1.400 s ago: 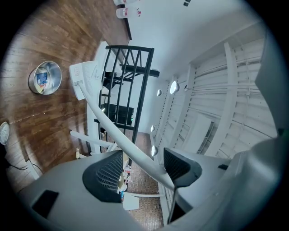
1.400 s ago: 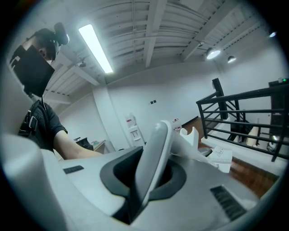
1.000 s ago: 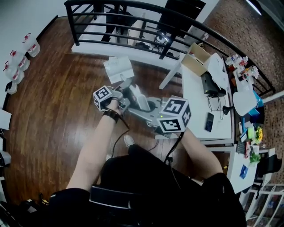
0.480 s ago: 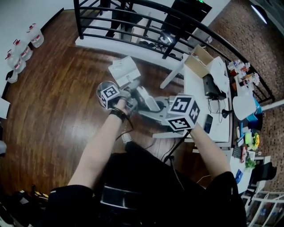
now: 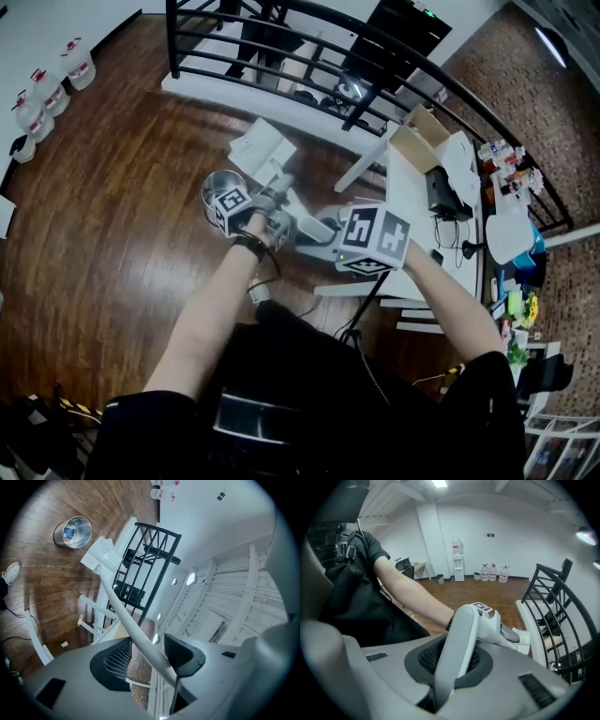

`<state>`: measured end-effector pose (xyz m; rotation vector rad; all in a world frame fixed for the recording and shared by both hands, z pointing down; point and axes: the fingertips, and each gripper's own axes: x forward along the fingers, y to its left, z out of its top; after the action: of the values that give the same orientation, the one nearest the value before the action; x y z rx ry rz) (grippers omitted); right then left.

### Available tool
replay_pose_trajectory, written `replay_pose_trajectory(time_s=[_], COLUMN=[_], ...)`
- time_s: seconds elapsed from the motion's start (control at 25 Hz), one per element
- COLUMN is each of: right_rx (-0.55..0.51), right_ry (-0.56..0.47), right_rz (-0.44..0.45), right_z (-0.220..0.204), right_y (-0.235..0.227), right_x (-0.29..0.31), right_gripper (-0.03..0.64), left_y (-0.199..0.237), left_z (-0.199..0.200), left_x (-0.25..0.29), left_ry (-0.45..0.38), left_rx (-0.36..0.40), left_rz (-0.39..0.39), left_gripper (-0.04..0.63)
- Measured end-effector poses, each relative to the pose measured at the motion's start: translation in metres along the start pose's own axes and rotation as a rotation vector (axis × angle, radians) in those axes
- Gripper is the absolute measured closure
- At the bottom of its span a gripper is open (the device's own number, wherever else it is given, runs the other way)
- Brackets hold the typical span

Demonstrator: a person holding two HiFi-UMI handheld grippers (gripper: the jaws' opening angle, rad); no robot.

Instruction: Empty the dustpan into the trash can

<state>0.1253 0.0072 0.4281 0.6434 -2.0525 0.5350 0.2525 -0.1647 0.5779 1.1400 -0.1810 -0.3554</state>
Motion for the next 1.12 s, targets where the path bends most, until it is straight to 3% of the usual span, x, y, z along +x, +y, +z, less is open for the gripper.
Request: replay_pose_trajectory(time_s=[0.32,1.12], right_rx=[-0.094,-0.317], right_ry=[0.135,0.395], right_rz=[0.026,0.086], right_z=[-0.011,-0.017], right_y=[0.002,0.0], right_x=[0.015,0.021], right_gripper=[0.586,0.601], left_y=[0.008,0.0], left_z=[-0.018,-0.002], left_x=[-0.014,-0.024], left_ry=[0.097,0.056], left_rx=[-0.028,-0.061], left_rz=[0.029,-0.019], left_gripper=[0.393,0.4])
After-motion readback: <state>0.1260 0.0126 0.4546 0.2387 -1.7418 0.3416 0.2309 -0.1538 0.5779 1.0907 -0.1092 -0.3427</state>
